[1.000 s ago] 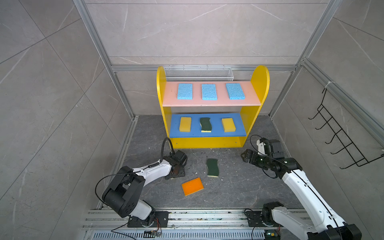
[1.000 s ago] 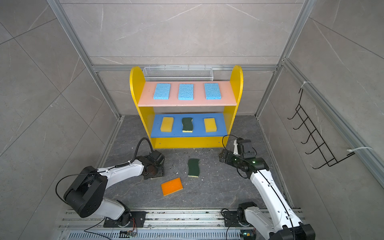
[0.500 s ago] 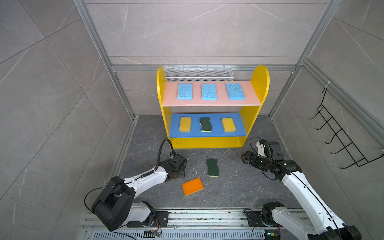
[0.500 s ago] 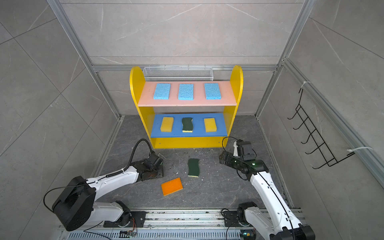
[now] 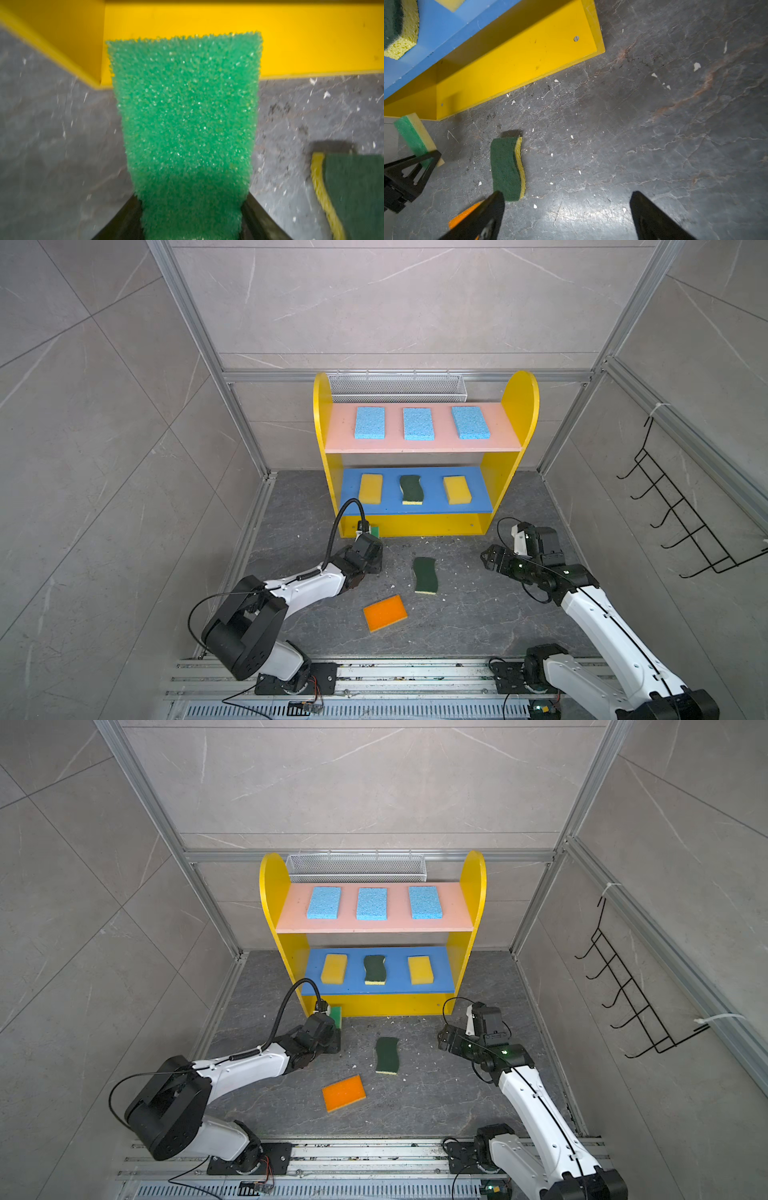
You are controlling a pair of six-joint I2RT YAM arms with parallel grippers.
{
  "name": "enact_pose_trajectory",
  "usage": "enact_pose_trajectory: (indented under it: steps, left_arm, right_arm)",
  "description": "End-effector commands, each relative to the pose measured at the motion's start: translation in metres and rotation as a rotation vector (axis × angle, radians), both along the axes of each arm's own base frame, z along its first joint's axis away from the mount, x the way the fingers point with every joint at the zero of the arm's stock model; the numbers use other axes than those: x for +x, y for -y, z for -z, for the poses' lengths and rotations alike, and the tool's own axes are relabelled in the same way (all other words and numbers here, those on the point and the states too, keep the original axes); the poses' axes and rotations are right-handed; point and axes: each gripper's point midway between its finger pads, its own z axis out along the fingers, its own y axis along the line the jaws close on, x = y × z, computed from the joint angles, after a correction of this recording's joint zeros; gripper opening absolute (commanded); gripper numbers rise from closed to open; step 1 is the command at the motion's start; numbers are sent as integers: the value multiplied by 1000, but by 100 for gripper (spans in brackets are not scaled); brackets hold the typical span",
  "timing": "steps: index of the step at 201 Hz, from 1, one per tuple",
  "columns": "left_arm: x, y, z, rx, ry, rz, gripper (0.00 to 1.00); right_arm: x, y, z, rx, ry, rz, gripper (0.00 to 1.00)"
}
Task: Place and organize the cleaning sponges onto the shelf
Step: 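Carry the green sponge with the left gripper toward the shelf base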
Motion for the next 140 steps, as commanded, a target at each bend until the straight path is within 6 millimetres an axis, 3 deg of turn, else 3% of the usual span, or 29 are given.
enact_pose_trajectory:
  steps: [1,67,140]
  left_arm:
    - [26,7,-15,31,91,8,62]
    - [55,-4,-14,39,161,-69,62]
    - [87,10,-17,22,219,-56,63]
  right_arm:
    - [4,1,4,2,-2,19,97]
    - [6,-1,9,1,-14,8,97]
    - [6,-3,12,-5,-21,-3,97]
